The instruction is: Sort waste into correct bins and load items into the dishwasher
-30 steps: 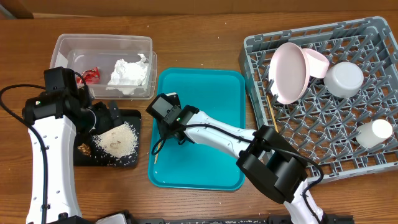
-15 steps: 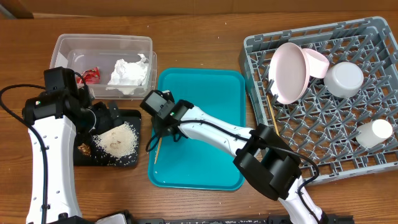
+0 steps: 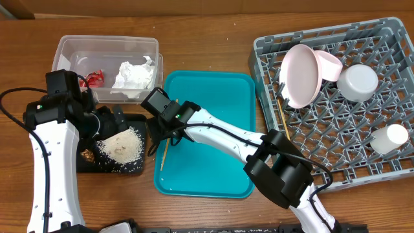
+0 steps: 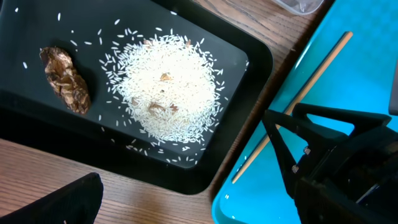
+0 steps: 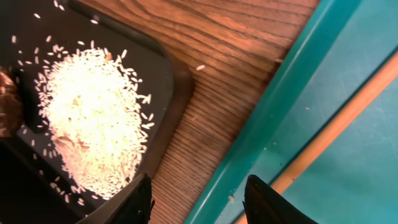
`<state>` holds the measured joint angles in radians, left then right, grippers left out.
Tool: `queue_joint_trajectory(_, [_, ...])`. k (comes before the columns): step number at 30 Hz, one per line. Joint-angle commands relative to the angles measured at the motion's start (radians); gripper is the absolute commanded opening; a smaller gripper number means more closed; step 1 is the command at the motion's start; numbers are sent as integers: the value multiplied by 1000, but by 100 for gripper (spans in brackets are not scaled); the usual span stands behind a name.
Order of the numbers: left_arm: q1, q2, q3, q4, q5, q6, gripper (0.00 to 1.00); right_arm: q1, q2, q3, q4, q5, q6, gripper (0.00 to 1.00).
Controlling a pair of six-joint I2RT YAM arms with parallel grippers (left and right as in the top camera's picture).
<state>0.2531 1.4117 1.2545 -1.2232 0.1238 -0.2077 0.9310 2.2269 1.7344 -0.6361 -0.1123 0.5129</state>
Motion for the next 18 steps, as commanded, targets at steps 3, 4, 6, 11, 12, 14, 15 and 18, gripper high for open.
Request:
queue_joint_trajectory(3, [2, -3, 11, 1, 0, 13, 100, 6, 8, -40, 14, -2, 20, 50])
queue_joint_trajectory(4, [2, -3, 11, 1, 0, 13, 100, 6, 8, -43, 15, -2, 20, 50])
queue_joint_trajectory(6, [2, -3, 11, 1, 0, 13, 100, 6, 8, -47, 11, -3, 23, 50])
queue_joint_trajectory(11, [2, -3, 11, 1, 0, 13, 100, 6, 8, -52, 15, -2, 40, 51])
queue_joint_trajectory(12, [2, -3, 11, 1, 0, 13, 100, 6, 8, -53, 15, -4, 42, 51])
queue_joint_trajectory(14, [2, -3, 11, 1, 0, 13, 100, 6, 8, -56, 20, -13, 42, 51])
queue_joint_trajectory(15, [2, -3, 11, 1, 0, 13, 100, 6, 8, -58, 23, -22, 42, 47])
queue_joint_trajectory(18, [2, -3, 11, 1, 0, 13, 100, 6, 8, -61, 22, -24, 67, 17])
